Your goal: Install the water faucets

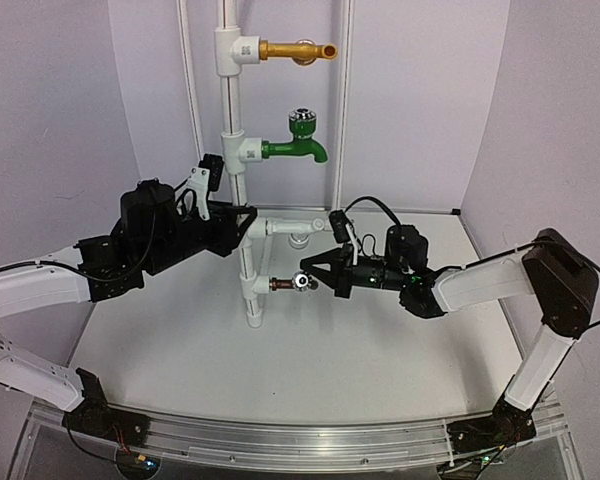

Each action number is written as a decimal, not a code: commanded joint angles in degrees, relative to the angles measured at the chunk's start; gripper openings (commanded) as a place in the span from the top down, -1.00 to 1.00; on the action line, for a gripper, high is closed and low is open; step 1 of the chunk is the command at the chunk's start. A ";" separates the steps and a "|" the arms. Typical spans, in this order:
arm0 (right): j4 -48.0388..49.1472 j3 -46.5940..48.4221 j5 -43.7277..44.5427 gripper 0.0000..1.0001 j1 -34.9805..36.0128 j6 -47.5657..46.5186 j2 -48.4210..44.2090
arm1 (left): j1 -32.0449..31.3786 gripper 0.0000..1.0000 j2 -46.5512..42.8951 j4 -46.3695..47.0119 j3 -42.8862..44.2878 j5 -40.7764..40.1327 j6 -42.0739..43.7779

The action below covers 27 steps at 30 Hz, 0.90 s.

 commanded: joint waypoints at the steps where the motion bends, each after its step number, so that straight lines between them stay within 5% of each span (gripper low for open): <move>1: -0.28 1.26 -3.99 0.83 -0.34 -1.26 -0.32 | 0.18 1.00 -2.15 2.99 1.20 -1.25 -2.38; 19: -17.89 -0.87 -12.90 0.27 5.38 -12.83 -8.46 | 0.36 1.00 -0.70 2.69 2.16 0.84 -2.69; 27: -22.18 -0.88 -7.27 0.32 6.82 -19.04 -4.73 | 0.51 1.00 -1.56 0.68 2.61 3.64 -2.27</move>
